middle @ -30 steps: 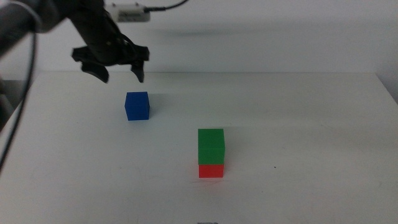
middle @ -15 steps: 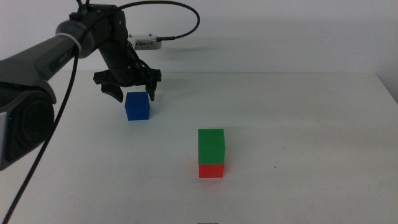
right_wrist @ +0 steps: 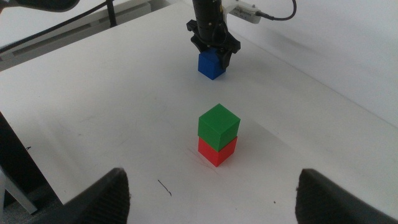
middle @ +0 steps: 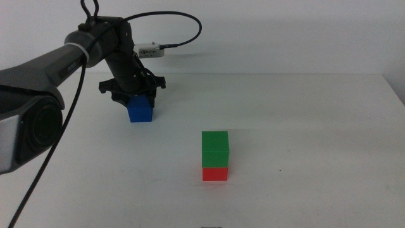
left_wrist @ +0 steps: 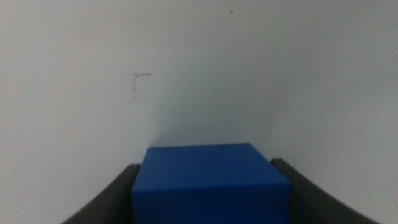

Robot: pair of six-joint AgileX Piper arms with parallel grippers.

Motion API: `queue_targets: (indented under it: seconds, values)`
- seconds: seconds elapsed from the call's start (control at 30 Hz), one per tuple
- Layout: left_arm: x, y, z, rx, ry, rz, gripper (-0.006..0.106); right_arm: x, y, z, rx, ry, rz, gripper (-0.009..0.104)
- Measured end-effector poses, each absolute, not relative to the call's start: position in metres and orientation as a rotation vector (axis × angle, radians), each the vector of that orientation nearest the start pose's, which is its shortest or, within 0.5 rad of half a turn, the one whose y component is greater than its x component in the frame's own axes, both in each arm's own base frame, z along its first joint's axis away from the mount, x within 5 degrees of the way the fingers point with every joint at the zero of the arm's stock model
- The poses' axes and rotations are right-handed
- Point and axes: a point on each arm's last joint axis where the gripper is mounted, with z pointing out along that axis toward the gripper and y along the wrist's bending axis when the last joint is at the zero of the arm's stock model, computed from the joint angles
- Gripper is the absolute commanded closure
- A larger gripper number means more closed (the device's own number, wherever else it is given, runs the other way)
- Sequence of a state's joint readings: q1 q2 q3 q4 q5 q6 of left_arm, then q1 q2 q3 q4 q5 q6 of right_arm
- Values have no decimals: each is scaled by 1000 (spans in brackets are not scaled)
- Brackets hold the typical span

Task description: Stack red cubes first, then green, then blue cubes in a specific spot.

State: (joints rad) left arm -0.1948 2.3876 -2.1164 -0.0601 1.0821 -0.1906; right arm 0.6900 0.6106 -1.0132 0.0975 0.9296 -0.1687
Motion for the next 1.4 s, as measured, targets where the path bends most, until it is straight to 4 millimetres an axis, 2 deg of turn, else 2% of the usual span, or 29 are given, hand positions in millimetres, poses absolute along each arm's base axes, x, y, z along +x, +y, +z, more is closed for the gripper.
queue_targets:
  seconds: [0.13,0.27,0.43,0.53,0.67,0.77,0.87,1.1,1.23,1.4]
  values:
    - [498,-103,182,-19,2852,-163,89,60,59,415,-839,1854,446,14]
    - [490,-102,206,28,2854,-159,101,60,59,415,-839,1854,446,14]
    - [465,-99,262,-6,2821,-121,102,60,59,415,-839,1854,446,14]
    - [437,-107,298,7,2775,-86,102,60,59,415,-839,1854,446,14]
    - [386,-129,336,-26,2744,-119,102,60,59,415,-839,1854,446,14]
    - [359,-152,350,-83,2737,-171,102,60,59,415,-839,1854,446,14]
    - [343,-182,352,-65,2739,-200,102,60,59,415,-839,1854,446,14]
    - [318,-242,331,-50,2778,-185,102,60,59,415,-839,1854,446,14]
    - [306,-264,322,-71,2768,-149,102,60,59,415,-839,1854,446,14]
    - [300,-278,314,-84,2750,-108,102,60,59,415,-839,1854,446,14]
